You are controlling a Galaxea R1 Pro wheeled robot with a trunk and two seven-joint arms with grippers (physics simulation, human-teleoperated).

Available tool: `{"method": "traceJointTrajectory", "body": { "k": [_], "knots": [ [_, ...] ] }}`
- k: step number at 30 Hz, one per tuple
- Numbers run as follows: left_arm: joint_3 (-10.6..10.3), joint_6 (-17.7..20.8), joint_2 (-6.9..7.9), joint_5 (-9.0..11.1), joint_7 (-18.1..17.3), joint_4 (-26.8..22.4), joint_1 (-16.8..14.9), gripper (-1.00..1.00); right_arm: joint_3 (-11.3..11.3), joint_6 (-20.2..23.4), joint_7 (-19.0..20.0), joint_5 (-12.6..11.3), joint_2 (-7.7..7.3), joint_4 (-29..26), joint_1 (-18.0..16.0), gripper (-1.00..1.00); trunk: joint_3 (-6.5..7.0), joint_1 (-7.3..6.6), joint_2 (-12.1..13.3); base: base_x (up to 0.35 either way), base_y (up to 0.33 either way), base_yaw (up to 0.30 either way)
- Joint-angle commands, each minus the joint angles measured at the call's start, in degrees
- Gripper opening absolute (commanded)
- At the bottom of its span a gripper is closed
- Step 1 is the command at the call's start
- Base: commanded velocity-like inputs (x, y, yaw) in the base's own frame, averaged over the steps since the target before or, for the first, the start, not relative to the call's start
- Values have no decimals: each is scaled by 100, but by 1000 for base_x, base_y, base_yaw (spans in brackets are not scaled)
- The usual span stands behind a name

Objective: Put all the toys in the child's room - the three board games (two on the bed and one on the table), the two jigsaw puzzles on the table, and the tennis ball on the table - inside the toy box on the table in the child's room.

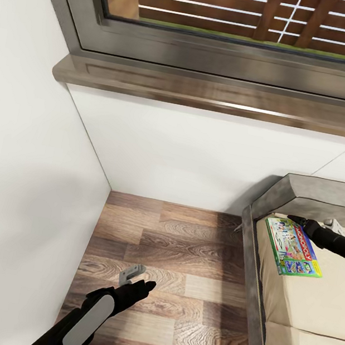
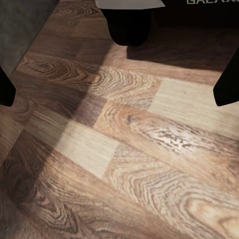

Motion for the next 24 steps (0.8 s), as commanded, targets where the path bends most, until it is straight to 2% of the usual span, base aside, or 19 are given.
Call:
{"method": "traceJointTrajectory", "body": {
  "k": [1, 10, 24],
  "knots": [
    [-9, 4, 1, 57, 49, -7, -4, 100, -2, 89, -16, -45, 4, 190, 0, 100, -4, 0, -1, 0, 0, 0],
    [-9, 4, 1, 57, 49, -7, -4, 100, -7, 87, -15, -45, -1, 190, 0, 100, -4, 0, -1, 0, 0, 0],
    [-11, 4, -6, 53, 49, -7, -4, 100, -22, 65, -24, -51, -88, 190, 0, 100, -4, 0, -1, 0, 0, 0]
  ]
}}
